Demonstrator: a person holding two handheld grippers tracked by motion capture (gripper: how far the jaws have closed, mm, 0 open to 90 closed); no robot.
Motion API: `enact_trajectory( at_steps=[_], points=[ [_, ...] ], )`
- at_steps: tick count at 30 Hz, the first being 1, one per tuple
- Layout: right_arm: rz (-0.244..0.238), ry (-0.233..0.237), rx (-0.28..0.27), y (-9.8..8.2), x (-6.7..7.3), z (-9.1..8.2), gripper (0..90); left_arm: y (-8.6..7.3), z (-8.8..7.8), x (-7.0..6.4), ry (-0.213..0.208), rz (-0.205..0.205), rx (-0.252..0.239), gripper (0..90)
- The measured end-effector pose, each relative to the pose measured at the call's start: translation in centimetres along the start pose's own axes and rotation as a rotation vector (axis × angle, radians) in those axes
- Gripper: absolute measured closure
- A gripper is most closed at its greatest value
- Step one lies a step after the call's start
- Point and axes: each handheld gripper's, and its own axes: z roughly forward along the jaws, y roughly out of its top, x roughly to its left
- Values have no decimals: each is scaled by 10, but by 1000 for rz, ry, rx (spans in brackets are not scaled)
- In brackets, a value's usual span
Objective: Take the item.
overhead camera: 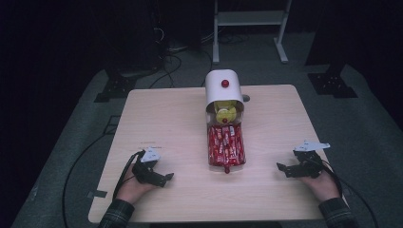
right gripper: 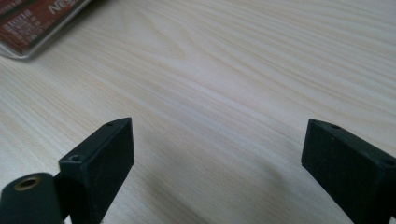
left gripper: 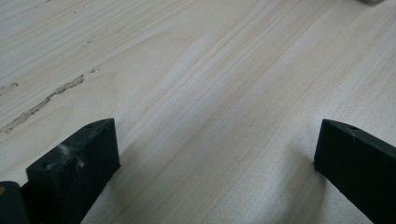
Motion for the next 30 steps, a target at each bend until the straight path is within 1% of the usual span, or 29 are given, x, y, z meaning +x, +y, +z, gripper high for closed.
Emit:
enact_trajectory(
  at_steps=[4, 11, 30],
  points=[
    [1, 11, -12, 2, 2, -1, 86, 0, 0, 0, 0, 0, 0, 0],
    [-1, 23, -16, 6, 5, -3, 85, 0, 0, 0, 0, 0, 0, 0],
    [-30, 40, -53, 23, 14, -8, 86, 0, 0, 0, 0, 1, 1, 0]
  ],
)
